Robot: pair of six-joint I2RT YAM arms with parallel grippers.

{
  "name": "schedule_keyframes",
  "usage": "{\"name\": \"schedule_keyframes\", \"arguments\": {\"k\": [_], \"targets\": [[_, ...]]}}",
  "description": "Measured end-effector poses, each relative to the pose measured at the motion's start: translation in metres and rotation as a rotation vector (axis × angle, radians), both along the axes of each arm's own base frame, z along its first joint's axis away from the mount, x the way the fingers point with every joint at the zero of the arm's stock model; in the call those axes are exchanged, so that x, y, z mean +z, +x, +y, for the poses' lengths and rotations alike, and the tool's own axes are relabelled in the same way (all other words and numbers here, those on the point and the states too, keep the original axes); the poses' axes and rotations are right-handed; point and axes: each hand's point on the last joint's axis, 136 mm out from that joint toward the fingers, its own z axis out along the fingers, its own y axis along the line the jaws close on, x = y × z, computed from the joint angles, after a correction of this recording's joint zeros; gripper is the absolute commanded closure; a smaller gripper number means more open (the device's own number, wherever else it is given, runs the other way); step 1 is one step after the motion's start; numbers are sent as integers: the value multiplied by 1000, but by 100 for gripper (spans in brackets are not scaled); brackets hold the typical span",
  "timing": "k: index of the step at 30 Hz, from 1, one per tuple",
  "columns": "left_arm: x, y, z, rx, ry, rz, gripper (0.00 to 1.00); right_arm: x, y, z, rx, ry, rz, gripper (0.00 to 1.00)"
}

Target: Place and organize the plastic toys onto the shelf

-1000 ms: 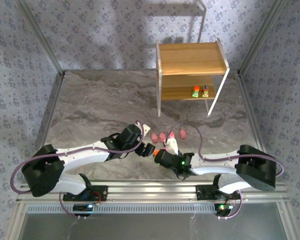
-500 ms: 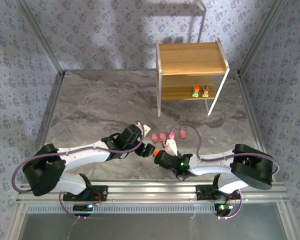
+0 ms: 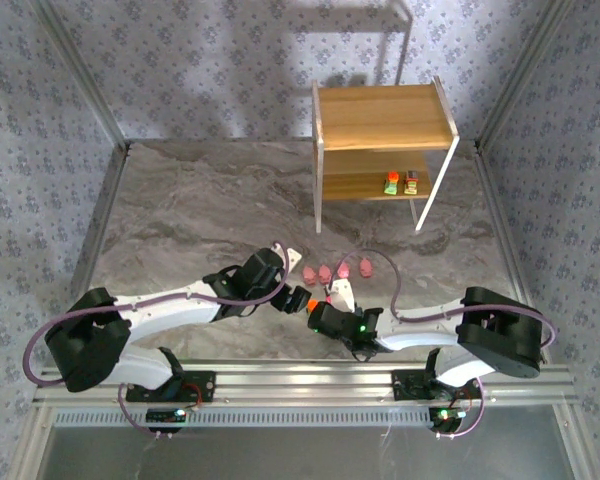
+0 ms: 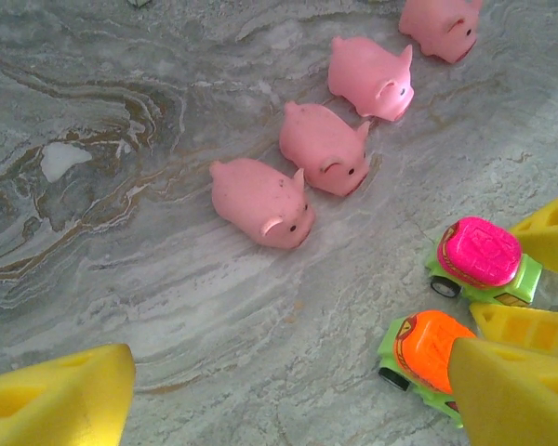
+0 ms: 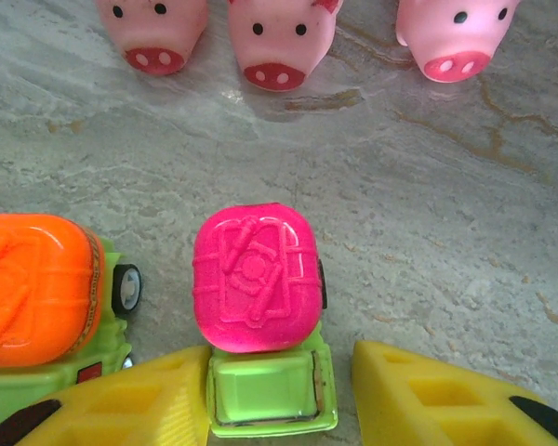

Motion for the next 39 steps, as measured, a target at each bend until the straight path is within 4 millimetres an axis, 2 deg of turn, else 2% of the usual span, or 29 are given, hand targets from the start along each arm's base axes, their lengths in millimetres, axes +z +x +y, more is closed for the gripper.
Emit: {"name": "schedule_keyframes", "arguments": {"k": [16, 30, 39], "targets": [[-2, 0, 0, 0, 4, 3, 13, -1, 3, 2, 8, -38, -10, 54], [-2, 0, 0, 0, 4, 3, 13, 1, 3, 3, 13, -39, -16, 66], [-2, 0, -1, -3, 3, 5, 13, 19, -1, -3, 8, -28, -44, 66]]}}
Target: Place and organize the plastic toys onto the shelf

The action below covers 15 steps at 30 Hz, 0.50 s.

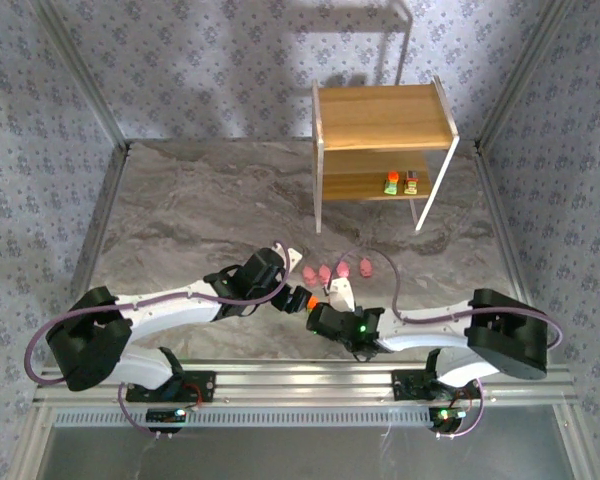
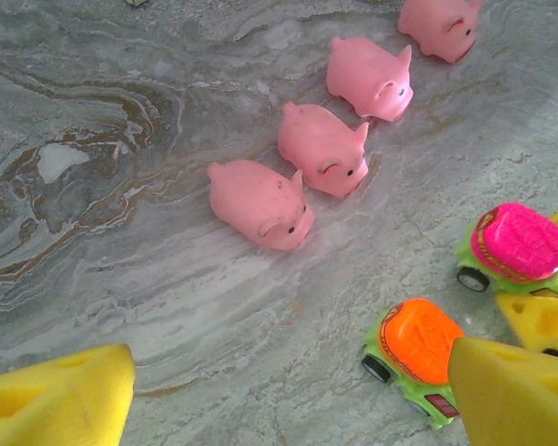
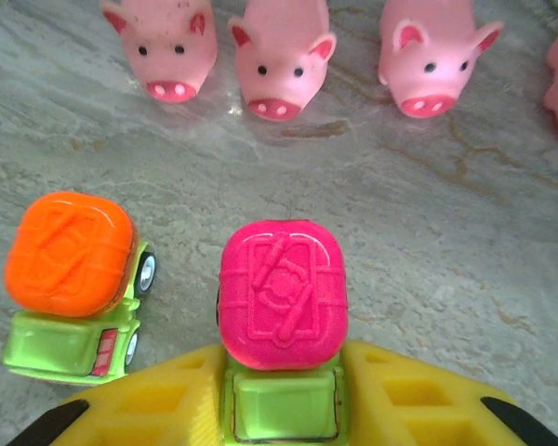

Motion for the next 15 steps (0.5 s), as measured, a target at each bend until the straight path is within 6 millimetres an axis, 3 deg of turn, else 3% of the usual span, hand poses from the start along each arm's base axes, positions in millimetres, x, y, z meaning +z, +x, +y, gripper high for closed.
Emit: {"name": "schedule_keyframes", "arguments": {"k": [15], "targets": [[5, -16, -13, -72, -12, -14, 12, 52, 20, -47, -140, 81, -59, 66]]}}
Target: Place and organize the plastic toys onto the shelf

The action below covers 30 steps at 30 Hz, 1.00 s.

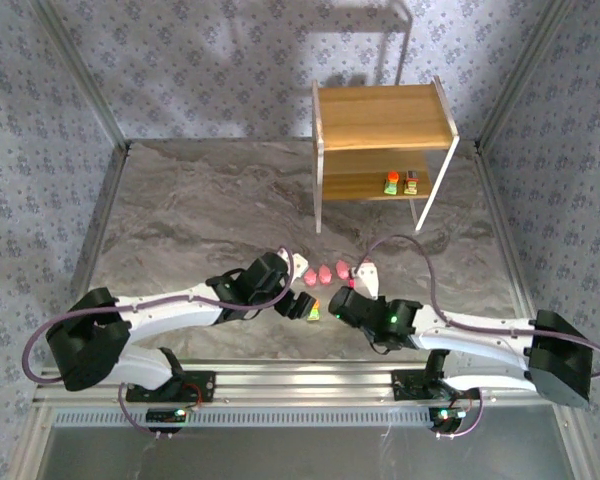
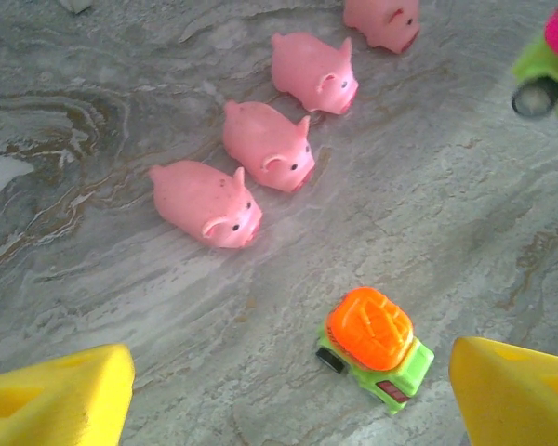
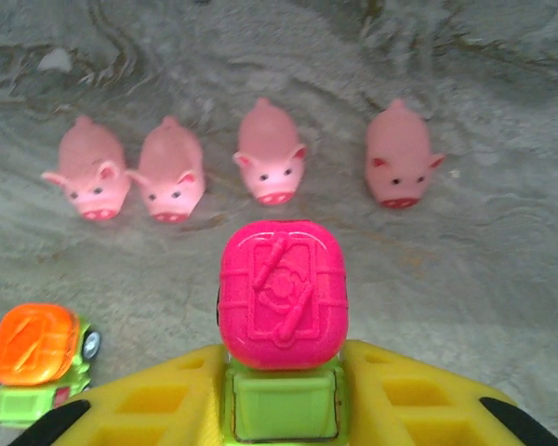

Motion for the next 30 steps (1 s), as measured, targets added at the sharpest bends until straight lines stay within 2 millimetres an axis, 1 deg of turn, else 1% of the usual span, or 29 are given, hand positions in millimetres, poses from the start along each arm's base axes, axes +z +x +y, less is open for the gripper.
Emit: {"name": "schedule_keyframes", "arguments": {"k": [5, 10, 17, 25, 30], "targets": [[12, -1, -6, -19, -34, -31, 12, 8, 11, -15, -54, -4, -1, 66], [19, -5, -9, -38, -59, -55, 12, 21, 26, -21, -93, 12, -6, 66], [19, -6, -9, -41, -59, -57, 12, 51, 54, -23, -128, 36, -34, 68], [20, -6, -9, -42, -59, -61, 12, 68, 88, -25, -151, 22, -32, 69], [20, -5, -8, -38, -54, -67, 12, 84, 111, -31, -172, 27, -44, 69]]}}
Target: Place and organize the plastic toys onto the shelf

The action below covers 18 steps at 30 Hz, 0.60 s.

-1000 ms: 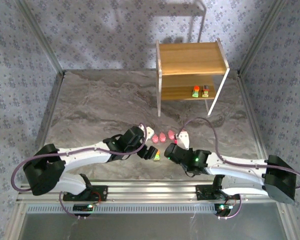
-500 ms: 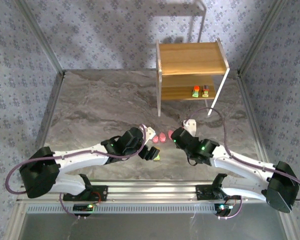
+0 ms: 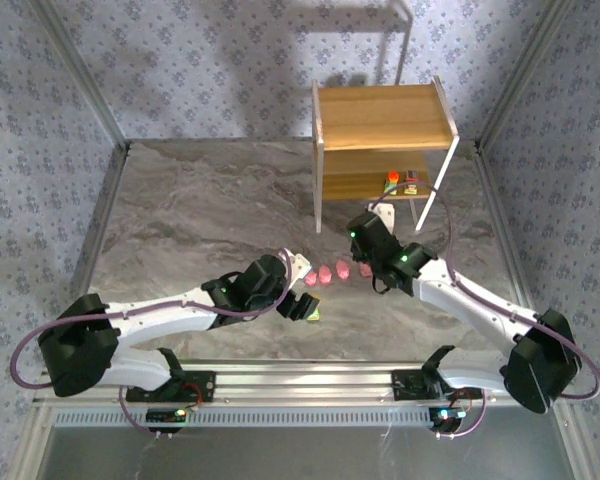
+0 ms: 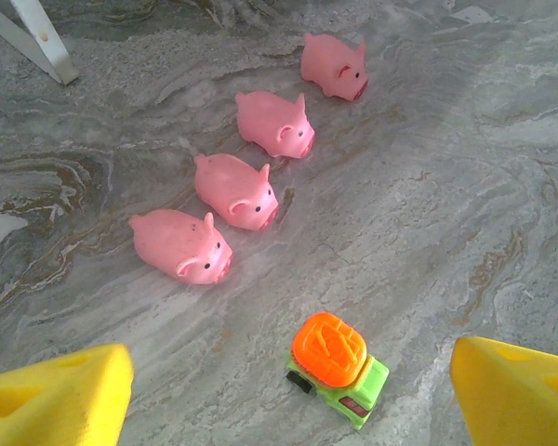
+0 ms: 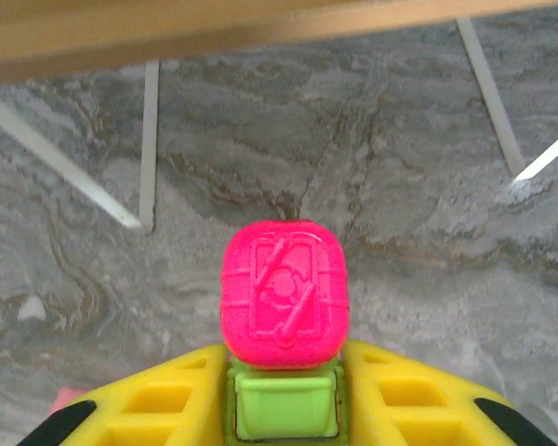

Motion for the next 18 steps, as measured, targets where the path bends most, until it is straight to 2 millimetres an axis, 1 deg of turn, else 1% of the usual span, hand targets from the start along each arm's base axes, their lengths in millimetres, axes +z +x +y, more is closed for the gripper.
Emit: {"name": "schedule_keyframes", "arguments": {"k": [4, 8, 11, 18], "targets": [[0, 2, 2, 12, 6, -9, 12, 12, 17, -2, -14, 10, -18, 69], [0, 4, 3, 21, 11, -15, 12, 18, 34, -4, -30, 13, -24, 69], [0, 5, 4, 29, 15, -20, 12, 20, 45, -6, -42, 6, -23, 69], [0, 7, 5, 39, 20, -26, 12, 24, 63, -16, -75, 2, -27, 69]]}}
